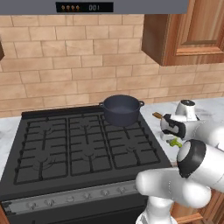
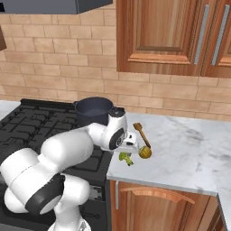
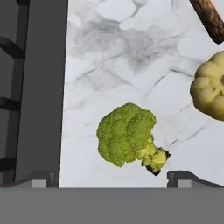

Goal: Put the squash and broccoli in the pot. Retrieve the spatula and lightly stir the vegetables in the pot.

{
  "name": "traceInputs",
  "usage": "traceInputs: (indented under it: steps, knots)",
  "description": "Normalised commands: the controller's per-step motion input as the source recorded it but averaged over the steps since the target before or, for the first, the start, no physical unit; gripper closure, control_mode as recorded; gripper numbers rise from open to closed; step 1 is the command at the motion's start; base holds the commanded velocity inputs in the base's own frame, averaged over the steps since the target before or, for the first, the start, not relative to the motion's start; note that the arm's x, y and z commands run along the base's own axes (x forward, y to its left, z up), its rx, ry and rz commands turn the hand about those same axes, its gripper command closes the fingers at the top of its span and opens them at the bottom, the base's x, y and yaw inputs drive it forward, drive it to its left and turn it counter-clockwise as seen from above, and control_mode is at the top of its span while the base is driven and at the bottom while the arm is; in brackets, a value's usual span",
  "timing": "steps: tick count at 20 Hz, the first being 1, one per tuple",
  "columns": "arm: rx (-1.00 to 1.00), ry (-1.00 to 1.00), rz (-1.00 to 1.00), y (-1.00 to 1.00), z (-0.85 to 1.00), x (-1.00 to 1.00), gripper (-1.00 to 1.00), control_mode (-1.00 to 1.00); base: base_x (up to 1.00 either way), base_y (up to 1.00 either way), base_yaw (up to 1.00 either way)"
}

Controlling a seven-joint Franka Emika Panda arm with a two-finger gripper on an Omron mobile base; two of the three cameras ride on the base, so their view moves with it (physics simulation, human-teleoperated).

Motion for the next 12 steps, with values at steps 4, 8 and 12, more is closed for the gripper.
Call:
traceInputs:
  steps: [4, 8, 12]
  knots:
    - [0.00, 0.00, -0.08, -0.06, -0.31, 0.34, -1.00, -1.00, 0.00, 0.00, 0.00]
    - [0.01, 0.00, -0.09, -0.04, -0.24, 0.32, -1.00, -1.00, 0.00, 0.00, 0.00]
    - [0.01, 0.00, -0.08, -0.05, -0.26, 0.30, -1.00, -1.00, 0.00, 0.00, 0.00]
